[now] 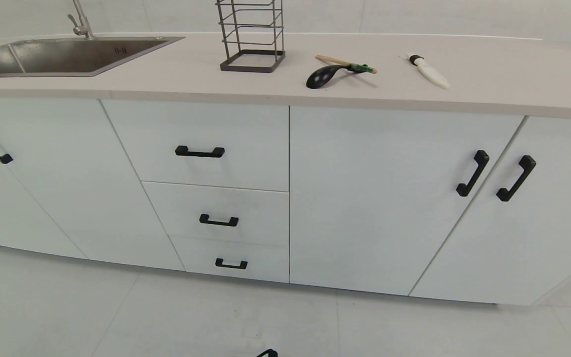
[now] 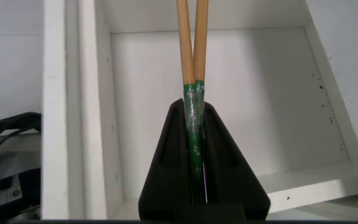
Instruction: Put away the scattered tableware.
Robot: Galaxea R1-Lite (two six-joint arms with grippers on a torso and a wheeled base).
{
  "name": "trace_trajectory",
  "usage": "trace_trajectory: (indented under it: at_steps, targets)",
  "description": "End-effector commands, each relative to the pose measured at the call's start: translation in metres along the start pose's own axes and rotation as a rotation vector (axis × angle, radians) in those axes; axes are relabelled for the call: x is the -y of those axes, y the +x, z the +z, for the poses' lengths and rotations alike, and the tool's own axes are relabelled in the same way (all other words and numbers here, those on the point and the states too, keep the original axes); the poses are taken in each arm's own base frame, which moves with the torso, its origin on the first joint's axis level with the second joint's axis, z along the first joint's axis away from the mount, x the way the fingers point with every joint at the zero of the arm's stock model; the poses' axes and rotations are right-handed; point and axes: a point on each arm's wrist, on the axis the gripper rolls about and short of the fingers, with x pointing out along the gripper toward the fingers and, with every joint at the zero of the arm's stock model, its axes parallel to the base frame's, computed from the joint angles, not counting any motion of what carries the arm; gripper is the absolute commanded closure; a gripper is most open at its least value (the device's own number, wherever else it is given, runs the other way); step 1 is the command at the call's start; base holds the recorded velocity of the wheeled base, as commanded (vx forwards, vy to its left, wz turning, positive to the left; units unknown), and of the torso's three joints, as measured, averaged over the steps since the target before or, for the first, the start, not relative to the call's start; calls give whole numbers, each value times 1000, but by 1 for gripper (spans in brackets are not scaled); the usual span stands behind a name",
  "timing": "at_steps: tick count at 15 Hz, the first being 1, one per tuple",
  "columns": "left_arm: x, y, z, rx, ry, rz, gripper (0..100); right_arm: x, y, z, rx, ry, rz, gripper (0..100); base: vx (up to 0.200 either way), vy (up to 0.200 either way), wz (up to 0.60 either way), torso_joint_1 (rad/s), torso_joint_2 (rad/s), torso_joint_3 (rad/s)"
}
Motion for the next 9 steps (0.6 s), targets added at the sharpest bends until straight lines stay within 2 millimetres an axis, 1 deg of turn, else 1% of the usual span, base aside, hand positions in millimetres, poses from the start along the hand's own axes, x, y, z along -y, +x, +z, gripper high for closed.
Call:
trace_trajectory:
  at_steps: [1, 9]
  targets:
    - [0, 0, 0, -1, 0, 1, 0, 0, 0, 0, 0, -1, 0, 100, 0, 0, 0, 0, 0, 0]
    - [0, 0, 0, -3, 35, -7, 0, 0, 0, 0, 0, -1, 0, 100, 0, 0, 0, 0, 0, 0]
